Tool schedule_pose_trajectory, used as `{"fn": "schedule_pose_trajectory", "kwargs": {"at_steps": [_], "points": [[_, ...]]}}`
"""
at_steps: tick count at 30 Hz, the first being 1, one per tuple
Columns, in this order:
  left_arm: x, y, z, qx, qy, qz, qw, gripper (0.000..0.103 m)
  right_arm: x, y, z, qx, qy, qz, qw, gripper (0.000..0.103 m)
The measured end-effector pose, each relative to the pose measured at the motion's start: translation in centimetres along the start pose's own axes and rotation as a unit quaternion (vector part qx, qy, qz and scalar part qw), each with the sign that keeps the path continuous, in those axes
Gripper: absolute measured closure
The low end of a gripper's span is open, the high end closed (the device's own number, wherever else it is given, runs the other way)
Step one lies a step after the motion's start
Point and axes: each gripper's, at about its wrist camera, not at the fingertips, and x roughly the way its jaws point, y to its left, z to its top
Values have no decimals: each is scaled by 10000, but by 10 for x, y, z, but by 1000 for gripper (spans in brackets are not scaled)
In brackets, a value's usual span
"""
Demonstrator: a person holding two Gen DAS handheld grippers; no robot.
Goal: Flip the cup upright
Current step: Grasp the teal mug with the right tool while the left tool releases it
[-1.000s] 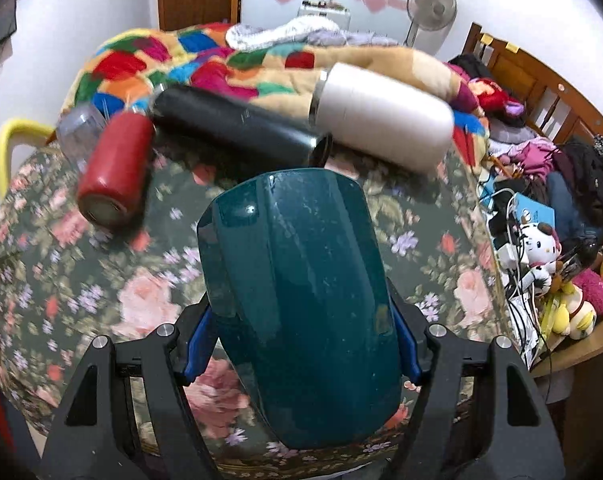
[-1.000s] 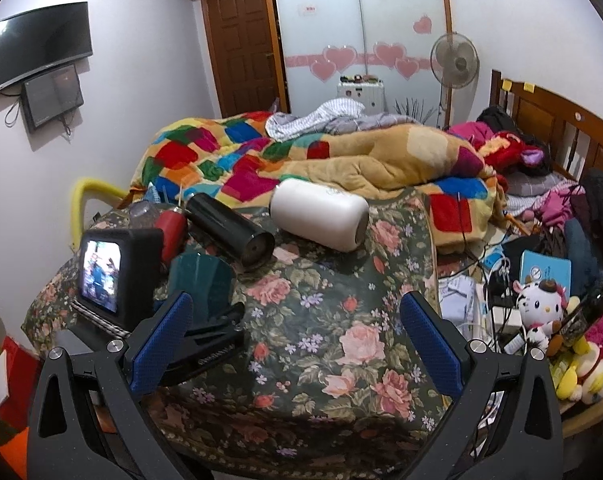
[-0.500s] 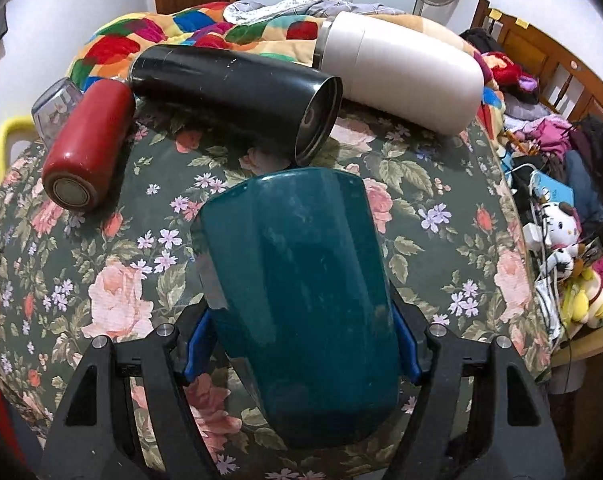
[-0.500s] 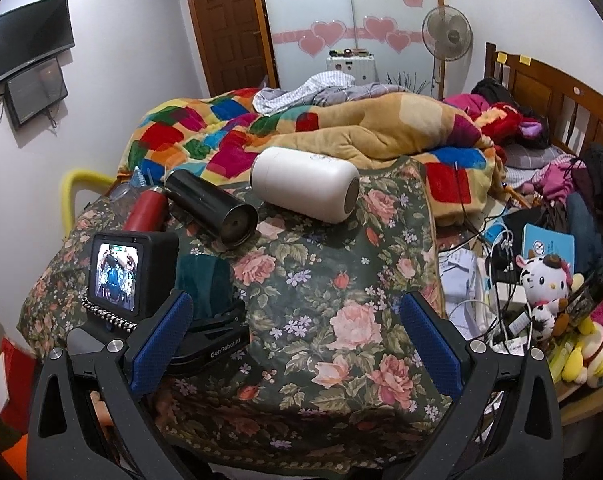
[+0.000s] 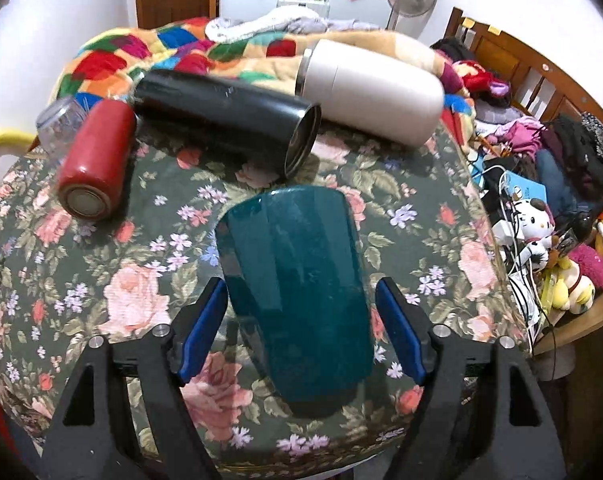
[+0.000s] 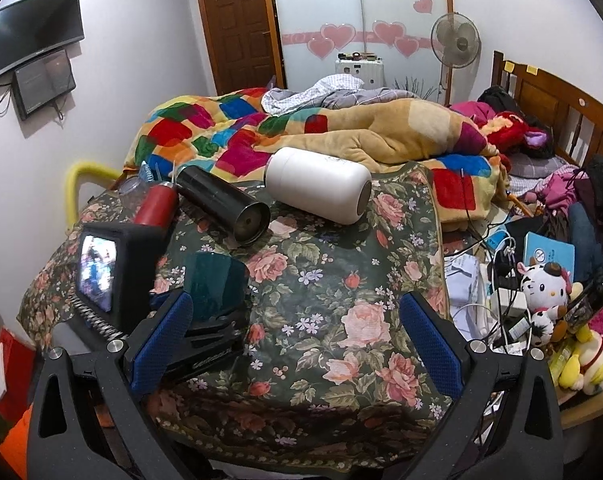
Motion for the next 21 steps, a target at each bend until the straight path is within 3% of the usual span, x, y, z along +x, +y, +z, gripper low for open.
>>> {"fn": "schedule_pose_trajectory", "kwargs": {"at_steps": [6,13,21], "points": [[-38,14,0,-108,-348,-75,9993,22,12,4,1,-13,165,157,9997,0],[-74,53,-2,-321,-732,367,9961,21,40,17,5,-63,400,372,9985,0],[-92,99,-21,-534,-897,931,9902,21,89,45,8,-286,882,694,9933,1]]}}
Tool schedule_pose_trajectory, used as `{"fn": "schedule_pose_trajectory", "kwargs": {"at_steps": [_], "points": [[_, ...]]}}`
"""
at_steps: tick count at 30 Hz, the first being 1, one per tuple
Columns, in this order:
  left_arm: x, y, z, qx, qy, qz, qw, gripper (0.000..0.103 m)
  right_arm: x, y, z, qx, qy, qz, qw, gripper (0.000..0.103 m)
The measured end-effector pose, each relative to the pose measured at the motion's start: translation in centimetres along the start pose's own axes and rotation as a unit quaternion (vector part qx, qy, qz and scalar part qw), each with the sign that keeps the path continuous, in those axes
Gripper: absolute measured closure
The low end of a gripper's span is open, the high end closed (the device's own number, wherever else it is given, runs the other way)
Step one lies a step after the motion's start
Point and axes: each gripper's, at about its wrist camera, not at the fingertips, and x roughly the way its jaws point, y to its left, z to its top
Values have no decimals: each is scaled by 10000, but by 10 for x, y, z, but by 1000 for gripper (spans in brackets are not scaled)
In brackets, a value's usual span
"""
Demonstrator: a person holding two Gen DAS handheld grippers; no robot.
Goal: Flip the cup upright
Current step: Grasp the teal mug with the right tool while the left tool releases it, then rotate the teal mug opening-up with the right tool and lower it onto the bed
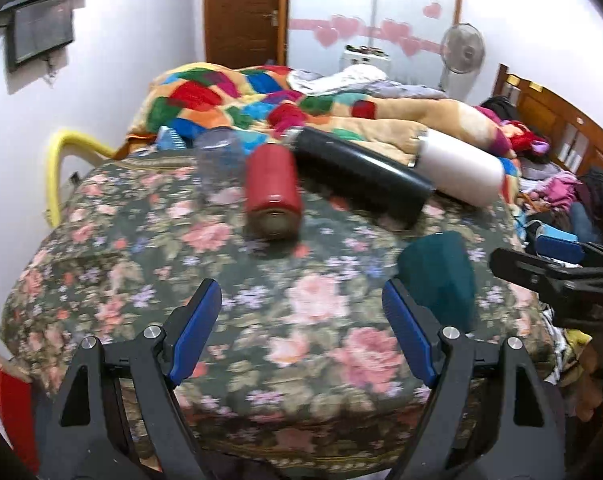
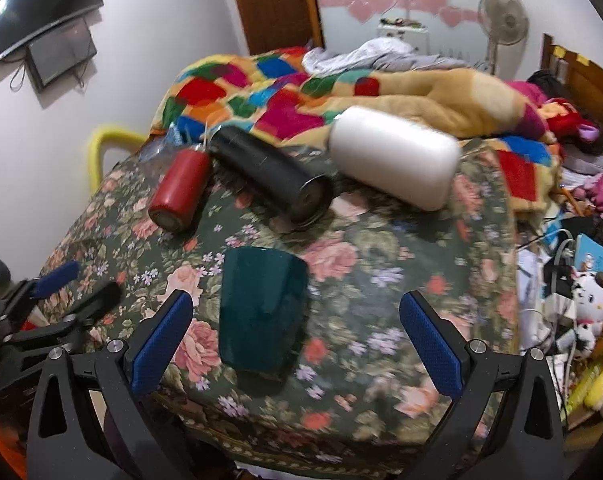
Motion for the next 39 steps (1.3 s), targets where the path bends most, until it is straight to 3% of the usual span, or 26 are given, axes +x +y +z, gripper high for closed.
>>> {"fn": "schedule_pose_trajectory", "kwargs": {"at_steps": [10,15,21,31,39], "points": [[15,22,-19,-246,269,51,9993,21,66,6,4,-14,921,307,9953,13],[17,23,-20,-366,280,14,9989,21,79,5,5,-60,1206,351,9921,30],[15,23,-19,-401,254,-8,9989,21,71,3,9,-43,1193,433,9919,31],[12,21,-14,-403,214,47,9989,21,41,23,29,-651,444,156,9968,32],[14,19,-7,-421,184,44,9989,21,57,35,31,-834,526,84,9951,32]]}}
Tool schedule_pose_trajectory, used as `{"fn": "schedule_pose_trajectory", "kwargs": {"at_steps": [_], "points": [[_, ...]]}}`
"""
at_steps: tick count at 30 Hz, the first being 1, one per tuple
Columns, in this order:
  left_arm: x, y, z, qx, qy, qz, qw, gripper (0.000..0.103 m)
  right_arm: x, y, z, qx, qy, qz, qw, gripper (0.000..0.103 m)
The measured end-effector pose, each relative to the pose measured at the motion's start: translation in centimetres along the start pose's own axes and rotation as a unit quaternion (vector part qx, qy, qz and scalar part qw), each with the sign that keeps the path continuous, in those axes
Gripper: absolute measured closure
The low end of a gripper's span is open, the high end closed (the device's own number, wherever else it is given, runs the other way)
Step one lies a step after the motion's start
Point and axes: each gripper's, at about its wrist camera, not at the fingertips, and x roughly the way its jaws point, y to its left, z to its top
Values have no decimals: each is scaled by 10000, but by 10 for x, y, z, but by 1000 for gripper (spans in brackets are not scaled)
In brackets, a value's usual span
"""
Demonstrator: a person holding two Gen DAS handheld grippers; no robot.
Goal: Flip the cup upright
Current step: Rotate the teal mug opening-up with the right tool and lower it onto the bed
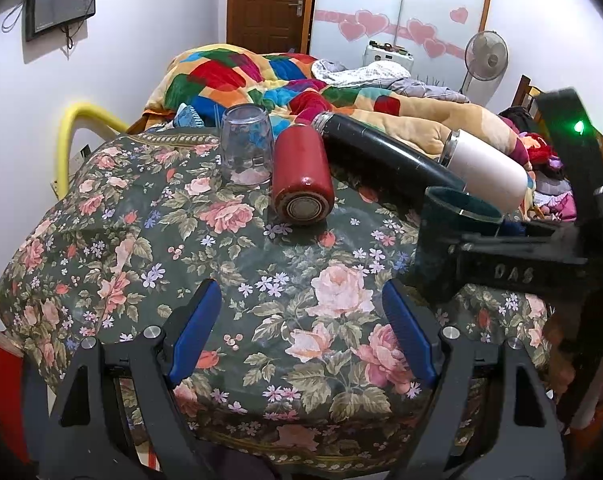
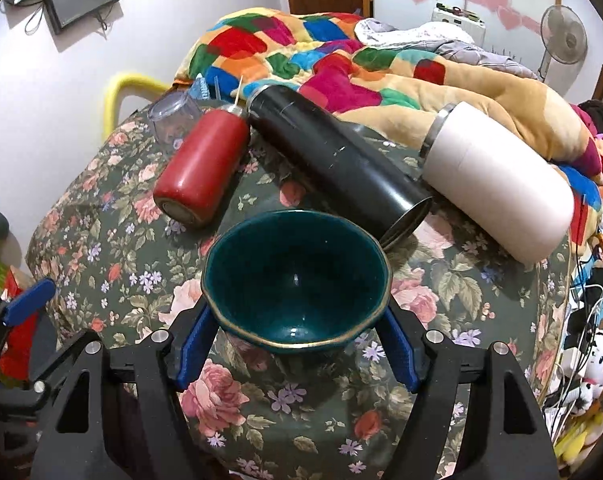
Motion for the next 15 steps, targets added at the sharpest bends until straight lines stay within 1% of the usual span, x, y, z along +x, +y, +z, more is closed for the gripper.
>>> {"fn": "schedule_pose_trajectory", "kwargs": {"at_steps": [4,9,12,15], "points": [[3,0,0,-16,55,1,10000,21,-3,5,-4,-138,-35,-101,9998,32],[3,2,-2,-62,85,13,9999,21,-3,7,-3,-240,32,-151,9996,32],[0,2,-2,-92,89,25,9999,21,-2,7,-1,-219,154,-157,9995,31],[-7,2,-1,-103,52,34,9999,21,-3,8,-4,-165,287,-90,9994,27]]}}
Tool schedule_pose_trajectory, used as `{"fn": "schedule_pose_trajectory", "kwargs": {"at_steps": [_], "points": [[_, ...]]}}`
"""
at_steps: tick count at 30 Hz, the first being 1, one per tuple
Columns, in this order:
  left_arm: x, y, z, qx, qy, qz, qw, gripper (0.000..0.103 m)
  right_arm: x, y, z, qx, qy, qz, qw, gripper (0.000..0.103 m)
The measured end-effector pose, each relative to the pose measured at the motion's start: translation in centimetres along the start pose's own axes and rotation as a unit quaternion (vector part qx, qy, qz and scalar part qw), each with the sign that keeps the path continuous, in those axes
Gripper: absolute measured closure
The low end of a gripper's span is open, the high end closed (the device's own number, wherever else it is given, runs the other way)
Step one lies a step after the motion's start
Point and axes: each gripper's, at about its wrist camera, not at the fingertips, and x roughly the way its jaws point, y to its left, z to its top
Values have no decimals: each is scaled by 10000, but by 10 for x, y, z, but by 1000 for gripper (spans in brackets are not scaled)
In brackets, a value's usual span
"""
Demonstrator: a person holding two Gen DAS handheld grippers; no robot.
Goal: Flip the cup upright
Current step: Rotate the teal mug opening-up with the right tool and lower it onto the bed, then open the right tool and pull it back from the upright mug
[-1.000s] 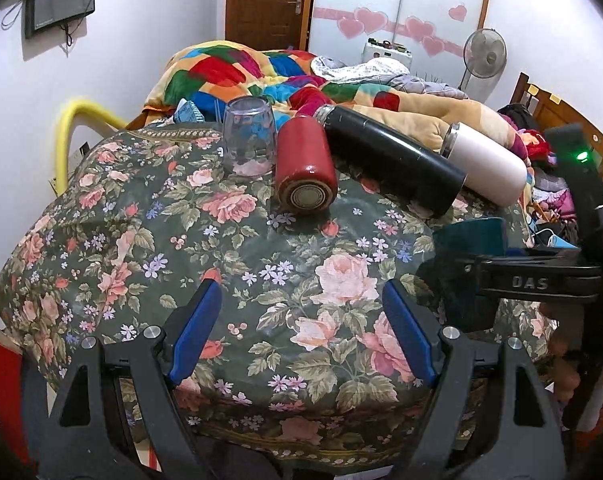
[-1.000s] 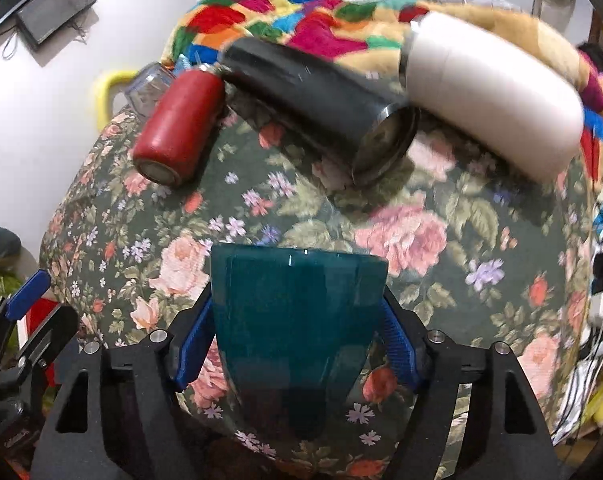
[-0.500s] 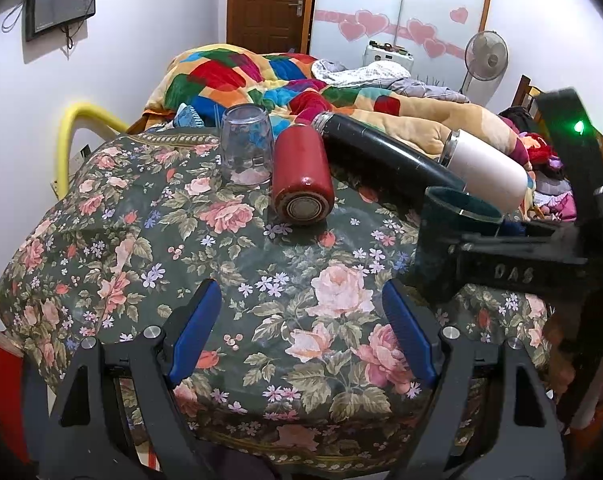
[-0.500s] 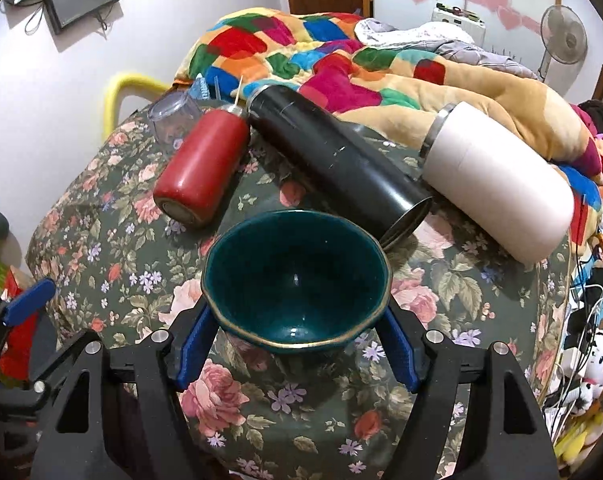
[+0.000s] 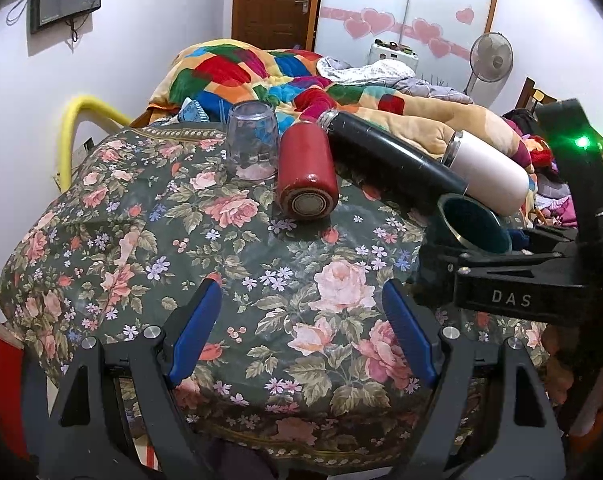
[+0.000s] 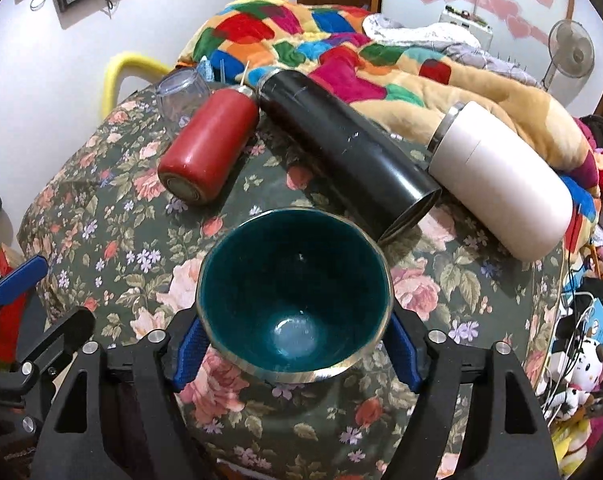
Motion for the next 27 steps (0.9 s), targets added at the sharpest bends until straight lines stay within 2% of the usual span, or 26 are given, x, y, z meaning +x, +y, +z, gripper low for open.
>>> {"fn": "schedule_pose_trajectory", "kwargs": {"at_steps": [8,16,20,25,27], "points": [[-31,-7,3,54,-267,1,9996,21,-33,5,-15,-20,-242,50,9997,27],[-77,-21,13,98,-723,-130,9973,21,-112,-2,-30,89,-1117,38,9937,27],[-110,-31,21,150,-1062,-251,9939,21,-162,-3,-40,142,-1788,-16,9838,27],[-162,-45,30,239,-1658,-522,9845,19,-230,0,-60,266,-2773,-121,9603,27],[-185,-50,31,261,-1957,-625,9783,14,-252,3,-70,292,-3121,-158,9495,27]]}}
